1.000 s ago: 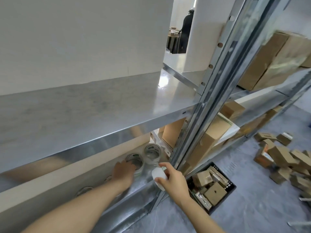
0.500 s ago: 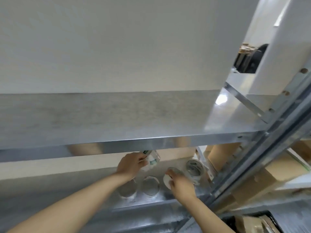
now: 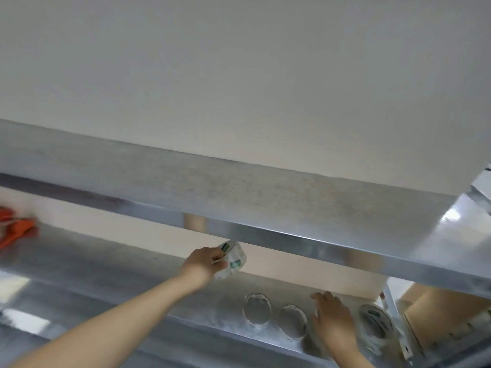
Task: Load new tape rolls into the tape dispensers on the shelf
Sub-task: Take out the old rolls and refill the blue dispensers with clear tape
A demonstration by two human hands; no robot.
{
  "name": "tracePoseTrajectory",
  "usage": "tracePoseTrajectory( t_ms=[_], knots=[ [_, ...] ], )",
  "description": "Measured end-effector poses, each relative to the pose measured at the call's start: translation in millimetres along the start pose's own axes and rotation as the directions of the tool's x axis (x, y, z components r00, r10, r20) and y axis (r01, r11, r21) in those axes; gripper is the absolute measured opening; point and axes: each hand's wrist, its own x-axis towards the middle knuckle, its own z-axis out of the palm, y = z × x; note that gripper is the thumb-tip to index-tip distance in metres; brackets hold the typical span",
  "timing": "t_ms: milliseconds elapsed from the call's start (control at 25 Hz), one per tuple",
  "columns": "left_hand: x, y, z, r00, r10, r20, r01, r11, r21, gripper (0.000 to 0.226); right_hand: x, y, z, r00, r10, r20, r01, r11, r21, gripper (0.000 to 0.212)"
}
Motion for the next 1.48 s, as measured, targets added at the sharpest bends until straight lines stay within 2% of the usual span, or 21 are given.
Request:
tracePoseTrajectory(
  t_ms=[120,320,480,600,840,1080,1240,1400,1480],
  knots=[
    [-20.2,-37.0,-25.4,0.992,-0.091,-0.091,0.086,0.995,-0.059,0.023,17.5,-53.0,-34.4,0.988,-0.158,0.001,0.157,0.987,0.029,0.041],
    [-79.3,-99.1,-83.0,0.954,-0.244,-0.177,0.218,0.964,-0.154,0.022,40.5,-171.2,-55.9,0.918,-0.394,-0.041,0.393,0.895,0.209,0.037],
    [-133.4,-157.7,-130.9,0.884,-0.374,-0.279,0.341,0.926,-0.161,0.02,37.1,-279.0,-65.2,0.812,-0.58,-0.07,0.576,0.775,0.262,0.035],
    [-166.2,-204.9,-163.8,0.83,-0.451,-0.327,0.403,0.891,-0.209,0.022,24.7,-358.7,-74.6,0.74,-0.661,-0.123,0.665,0.692,0.282,0.036],
    [-214.5,-299.6,-237.0,0.755,-0.527,-0.39,0.457,0.849,-0.265,0.019,-6.5,-518.5,-80.6,0.675,-0.716,-0.179,0.718,0.581,0.382,0.035],
    [-237.7,-387.3,-315.6,0.724,-0.559,-0.404,0.494,0.829,-0.262,0.034,-27.0,-666.2,-72.2,0.662,-0.726,-0.189,0.71,0.526,0.468,0.036],
    [-240.6,-435.7,-353.6,0.699,-0.585,-0.412,0.503,0.811,-0.298,0.042,-28.4,-742.1,-66.9,0.635,-0.754,-0.17,0.722,0.5,0.479,0.029],
    [-235.1,-492.8,-380.3,0.637,-0.655,-0.405,0.542,0.755,-0.369,0.028,-10.4,-806.0,-55.7,0.616,-0.774,-0.144,0.738,0.504,0.449,0.023],
    [-223.3,-522.5,-395.0,0.629,-0.664,-0.405,0.547,0.748,-0.377,0.023,6.3,-839.7,-46.4,0.616,-0.776,-0.138,0.736,0.504,0.452,0.026]
  ],
)
